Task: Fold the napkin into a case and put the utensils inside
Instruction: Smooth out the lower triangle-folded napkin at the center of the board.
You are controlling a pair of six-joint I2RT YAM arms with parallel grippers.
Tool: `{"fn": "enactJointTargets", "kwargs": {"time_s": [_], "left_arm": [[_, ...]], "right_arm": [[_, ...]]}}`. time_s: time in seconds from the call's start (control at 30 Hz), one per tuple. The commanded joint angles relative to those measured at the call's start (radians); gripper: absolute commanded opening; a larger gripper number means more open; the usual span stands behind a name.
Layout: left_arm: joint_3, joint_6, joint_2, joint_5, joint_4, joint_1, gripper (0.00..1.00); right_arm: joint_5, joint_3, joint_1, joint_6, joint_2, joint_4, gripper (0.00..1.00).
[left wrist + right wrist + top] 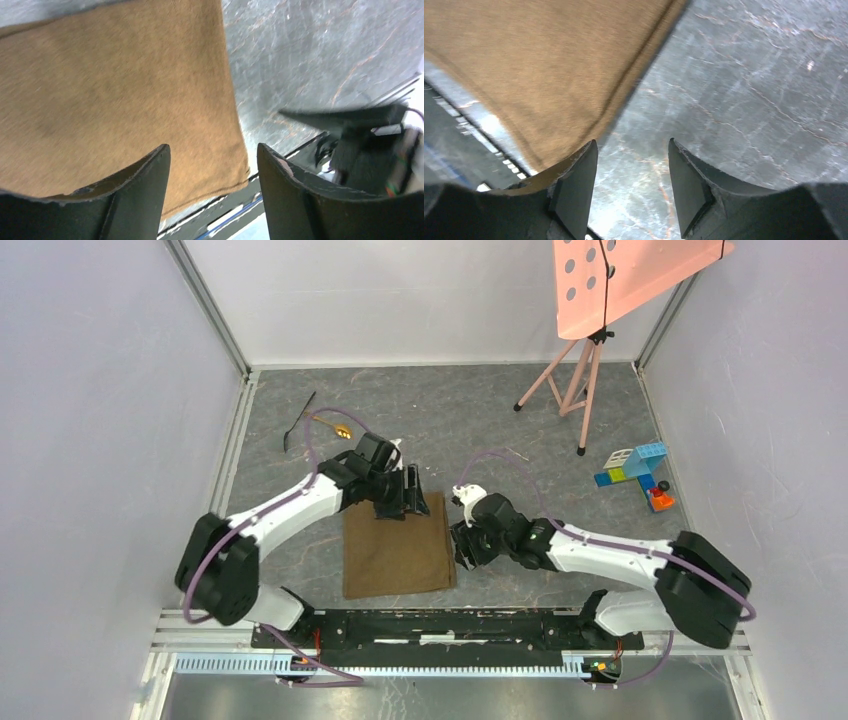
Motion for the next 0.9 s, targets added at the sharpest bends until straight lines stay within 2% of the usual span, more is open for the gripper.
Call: {"fn": "enactJointTargets", "kwargs": {"time_s": [0.0,0.13,0.27,0.4,0.53,0.7,0.87], "left_arm": [[0.041,-0.146,0.162,0.170,0.266,0.008,0.66],[0.101,-0.202,0.321,0.205,0.360,0.007,0.49],[0.136,-0.212,0.429,0.175,0.383,0.008,0.45],[0.114,-0.224,0.495,0.172,0.421,0.007,0.41],[0.111,-0.207,0.545,0.146,0.424,0.008,0.40],[0.160,-0.175,0.586,0.139,0.382,0.008,0.37],[0.236,-0.146,0.544,0.152,0.313,0.007,0.37]], "right_arm": [[-0.203,-0.027,0.003,0.029,-0.099,0.070,0.54],[-0.419,-0.115,0.008,0.128,-0.065,0.331,0.40],[-0.443,-0.147,0.021,0.145,-0.008,0.433,0.36],[-0.441,-0.185,0.021,0.128,0.050,0.466,0.33],[-0.361,-0.261,0.020,0.112,0.051,0.432,0.29],[-0.179,-0.268,0.021,0.028,-0.044,0.211,0.28],[-0.093,-0.213,0.021,-0.025,-0.125,0.058,0.28]]}}
